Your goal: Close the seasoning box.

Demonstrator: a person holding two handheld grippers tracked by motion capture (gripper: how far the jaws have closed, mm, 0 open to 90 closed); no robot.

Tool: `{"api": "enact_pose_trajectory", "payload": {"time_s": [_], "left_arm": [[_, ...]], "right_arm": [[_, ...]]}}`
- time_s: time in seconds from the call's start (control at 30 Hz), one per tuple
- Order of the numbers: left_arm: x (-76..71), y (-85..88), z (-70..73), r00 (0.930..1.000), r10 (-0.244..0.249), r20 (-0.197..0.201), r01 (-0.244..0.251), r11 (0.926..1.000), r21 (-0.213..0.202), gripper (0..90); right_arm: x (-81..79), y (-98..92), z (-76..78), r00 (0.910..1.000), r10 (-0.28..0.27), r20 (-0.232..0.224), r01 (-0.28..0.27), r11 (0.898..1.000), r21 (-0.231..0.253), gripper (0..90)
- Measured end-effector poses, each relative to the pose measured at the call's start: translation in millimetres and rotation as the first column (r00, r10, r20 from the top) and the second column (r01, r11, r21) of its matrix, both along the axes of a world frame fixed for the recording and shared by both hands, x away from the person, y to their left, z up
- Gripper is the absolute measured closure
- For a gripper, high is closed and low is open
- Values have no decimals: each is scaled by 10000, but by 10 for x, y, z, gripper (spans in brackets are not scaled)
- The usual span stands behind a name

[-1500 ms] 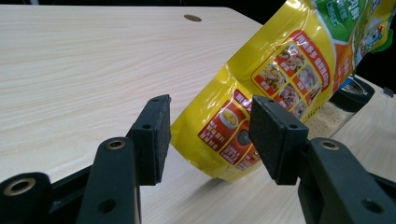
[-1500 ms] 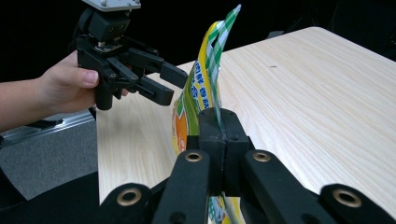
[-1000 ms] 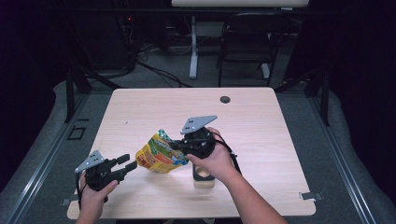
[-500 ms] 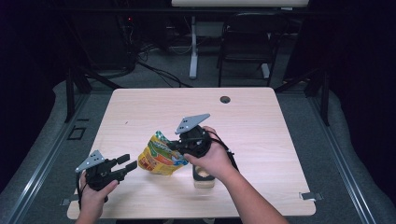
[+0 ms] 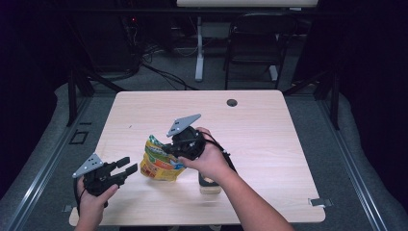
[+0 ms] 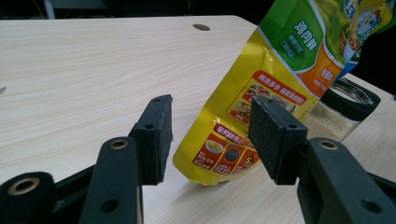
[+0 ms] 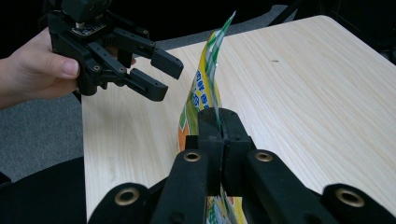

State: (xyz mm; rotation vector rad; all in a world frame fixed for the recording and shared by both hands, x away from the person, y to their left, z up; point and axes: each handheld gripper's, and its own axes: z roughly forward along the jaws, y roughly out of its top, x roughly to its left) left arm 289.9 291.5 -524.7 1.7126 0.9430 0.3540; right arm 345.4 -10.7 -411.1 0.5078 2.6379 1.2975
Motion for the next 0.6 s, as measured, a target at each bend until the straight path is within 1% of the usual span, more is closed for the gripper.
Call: {"api": "enact_pose_trajectory", "payload": {"time_s": [0.03,0.07,0.1,0.13,0.27,0.4,0.43,0.6], "left_arm": [[0,0,0,10000,0,0,0,10000,0,503],[0,8,0,9999,141,45,-141,9999,-19,503],[0,14,3,9998,172,36,-172,9999,0,503],[0,14,3,9998,172,36,-172,9999,0,503],[4,37,12,9997,231,57,-231,9997,-81,504],[3,44,15,9997,235,82,-234,9997,-6,504],[3,44,15,9997,235,82,-234,9997,-6,504],[2,41,8,9998,181,55,-182,9998,38,505]], "right_arm": [[5,16,2,10000,24,-30,-24,10000,-10,889],[13,33,1,10000,43,-30,-43,10000,-3,888],[18,54,-3,10000,41,-76,-41,10000,61,886],[18,54,-3,10000,41,-76,-41,10000,61,886],[56,160,-1,9996,199,-213,-198,9998,14,881],[79,256,3,9992,323,-230,-326,9994,-145,877],[79,256,3,9992,323,-230,-326,9994,-145,877],[109,385,-21,9983,407,-417,-412,9991,-105,862]]}}
